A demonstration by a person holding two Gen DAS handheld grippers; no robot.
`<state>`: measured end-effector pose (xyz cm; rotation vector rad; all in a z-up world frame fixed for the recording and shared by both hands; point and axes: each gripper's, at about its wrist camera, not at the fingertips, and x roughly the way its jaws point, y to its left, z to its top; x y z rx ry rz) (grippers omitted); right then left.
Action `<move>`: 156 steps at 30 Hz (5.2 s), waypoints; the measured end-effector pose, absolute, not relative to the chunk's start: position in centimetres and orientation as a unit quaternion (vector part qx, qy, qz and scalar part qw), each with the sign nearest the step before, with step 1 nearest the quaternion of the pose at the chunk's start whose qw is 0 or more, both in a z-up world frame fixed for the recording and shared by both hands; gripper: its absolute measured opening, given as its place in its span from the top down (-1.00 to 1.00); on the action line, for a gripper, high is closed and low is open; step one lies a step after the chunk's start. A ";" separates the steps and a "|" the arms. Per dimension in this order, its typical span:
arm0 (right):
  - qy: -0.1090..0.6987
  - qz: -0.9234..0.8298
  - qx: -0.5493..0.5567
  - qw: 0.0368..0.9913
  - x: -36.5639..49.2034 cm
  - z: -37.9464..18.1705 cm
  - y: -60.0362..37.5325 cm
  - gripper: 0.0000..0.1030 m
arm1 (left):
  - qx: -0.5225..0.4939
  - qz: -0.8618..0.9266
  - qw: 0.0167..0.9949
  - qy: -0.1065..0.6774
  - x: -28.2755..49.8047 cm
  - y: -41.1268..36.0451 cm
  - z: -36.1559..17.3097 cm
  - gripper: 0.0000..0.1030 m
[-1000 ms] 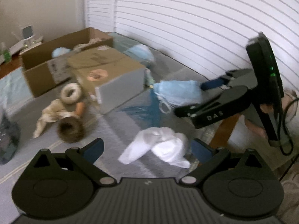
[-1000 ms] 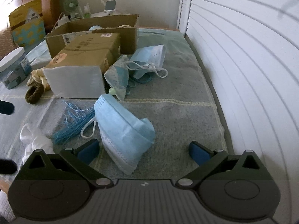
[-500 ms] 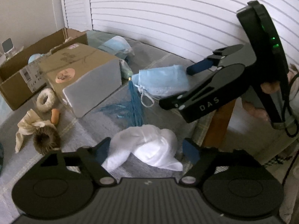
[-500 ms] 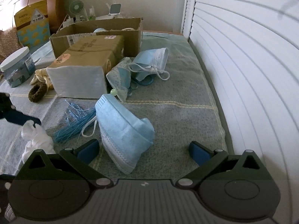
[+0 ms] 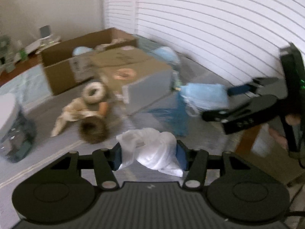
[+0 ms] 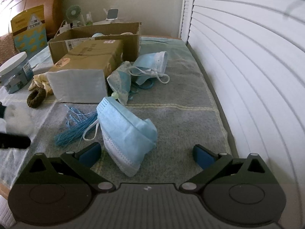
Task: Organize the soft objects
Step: 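Move the right gripper to the blue face mask while the left gripper grasps the white cloth, then grasp the blue face mask with the right gripper, then drop the white cloth into the box with the left gripper while the right gripper carries the mask, then lower the blue face mask into the box and open the right gripper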
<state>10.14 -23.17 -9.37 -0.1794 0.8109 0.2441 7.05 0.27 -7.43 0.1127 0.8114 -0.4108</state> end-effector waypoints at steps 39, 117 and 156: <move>0.383 0.128 -0.146 0.903 9.9 -7.3 -20.7 -0.05 | 0.048 -0.145 0.909 0.389 7.8 0.1 -9.0 -0.42; 0.329 0.275 -0.100 0.898 20.2 2.9 -13.5 0.00 | 0.012 -0.093 0.935 0.341 12.2 9.0 -1.4 -0.92; 0.309 0.298 -0.131 0.893 25.5 3.7 -7.9 -1.00 | -0.037 -0.038 0.933 0.356 8.5 9.9 -5.0 -0.92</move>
